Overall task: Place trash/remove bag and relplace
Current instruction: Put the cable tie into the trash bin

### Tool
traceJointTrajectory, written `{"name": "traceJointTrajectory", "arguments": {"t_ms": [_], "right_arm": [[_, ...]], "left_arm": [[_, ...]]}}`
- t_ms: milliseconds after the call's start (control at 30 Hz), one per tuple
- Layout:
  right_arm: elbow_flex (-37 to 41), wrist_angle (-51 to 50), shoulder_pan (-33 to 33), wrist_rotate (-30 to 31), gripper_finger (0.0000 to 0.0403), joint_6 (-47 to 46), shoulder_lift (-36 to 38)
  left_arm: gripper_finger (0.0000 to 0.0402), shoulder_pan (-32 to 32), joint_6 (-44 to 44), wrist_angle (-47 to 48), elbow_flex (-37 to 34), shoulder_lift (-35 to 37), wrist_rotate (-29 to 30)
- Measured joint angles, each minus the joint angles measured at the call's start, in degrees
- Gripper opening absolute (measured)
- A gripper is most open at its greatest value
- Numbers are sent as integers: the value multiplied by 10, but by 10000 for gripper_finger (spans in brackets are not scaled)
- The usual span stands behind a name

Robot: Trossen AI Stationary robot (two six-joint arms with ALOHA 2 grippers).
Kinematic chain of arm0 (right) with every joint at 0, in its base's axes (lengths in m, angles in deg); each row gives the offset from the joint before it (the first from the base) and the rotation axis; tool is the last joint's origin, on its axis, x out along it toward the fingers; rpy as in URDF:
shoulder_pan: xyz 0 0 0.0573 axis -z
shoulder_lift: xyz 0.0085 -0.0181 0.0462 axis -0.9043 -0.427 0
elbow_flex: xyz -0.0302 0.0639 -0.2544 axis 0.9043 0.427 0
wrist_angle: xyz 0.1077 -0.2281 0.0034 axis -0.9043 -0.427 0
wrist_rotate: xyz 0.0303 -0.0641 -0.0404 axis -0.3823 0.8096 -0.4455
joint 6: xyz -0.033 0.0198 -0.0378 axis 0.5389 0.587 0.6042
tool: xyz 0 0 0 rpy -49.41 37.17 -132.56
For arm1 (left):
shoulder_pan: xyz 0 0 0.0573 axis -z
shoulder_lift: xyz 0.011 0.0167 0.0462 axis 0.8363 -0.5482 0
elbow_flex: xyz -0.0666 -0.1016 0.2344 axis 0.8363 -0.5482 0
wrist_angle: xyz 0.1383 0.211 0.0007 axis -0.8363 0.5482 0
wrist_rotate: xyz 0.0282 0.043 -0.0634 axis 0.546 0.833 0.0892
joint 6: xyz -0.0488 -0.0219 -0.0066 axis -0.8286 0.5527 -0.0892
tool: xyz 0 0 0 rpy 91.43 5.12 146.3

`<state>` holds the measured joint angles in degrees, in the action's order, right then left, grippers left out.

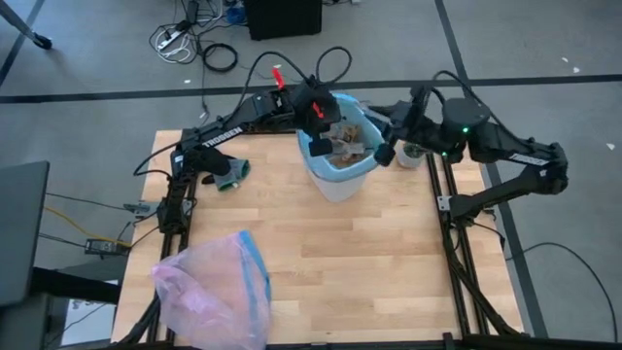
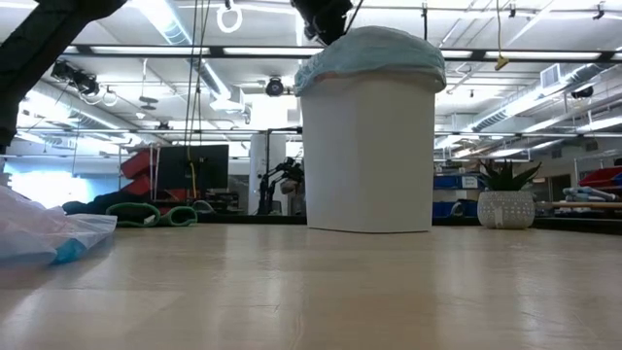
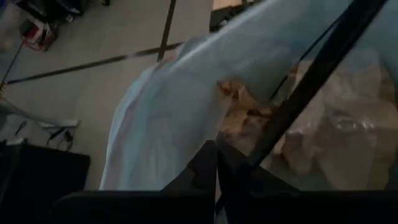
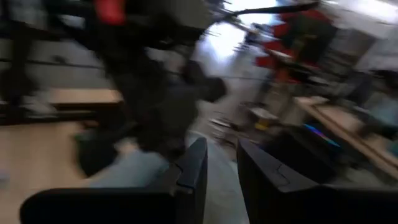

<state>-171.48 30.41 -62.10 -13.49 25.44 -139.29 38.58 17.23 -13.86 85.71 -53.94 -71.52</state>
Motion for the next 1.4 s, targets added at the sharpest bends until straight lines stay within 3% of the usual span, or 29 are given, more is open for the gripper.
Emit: {"name": "traceJointTrajectory", "arguments": {"t_ms": [133,367,667,800,1100,1400], "right_arm": [[0,-34,14,-105,61,-28,3],[0,-75,38,-161,79,-17,-29],[0,-80,66,-150,196,-42,-61],[0,-76,67,-120,217,-36,-58],[0,-92,74,-119,181,-26,-44],[0,-108,110,-144,86,-70,-52]], "left_arm": [[17,-6,-3,1,0,-6,-24],[12,-5,-3,-2,0,-15,-46],[11,3,-21,10,0,-26,-62],[11,3,-27,15,0,-31,-62],[11,4,-27,16,0,-35,-62],[11,6,-27,16,0,-35,-66]]}}
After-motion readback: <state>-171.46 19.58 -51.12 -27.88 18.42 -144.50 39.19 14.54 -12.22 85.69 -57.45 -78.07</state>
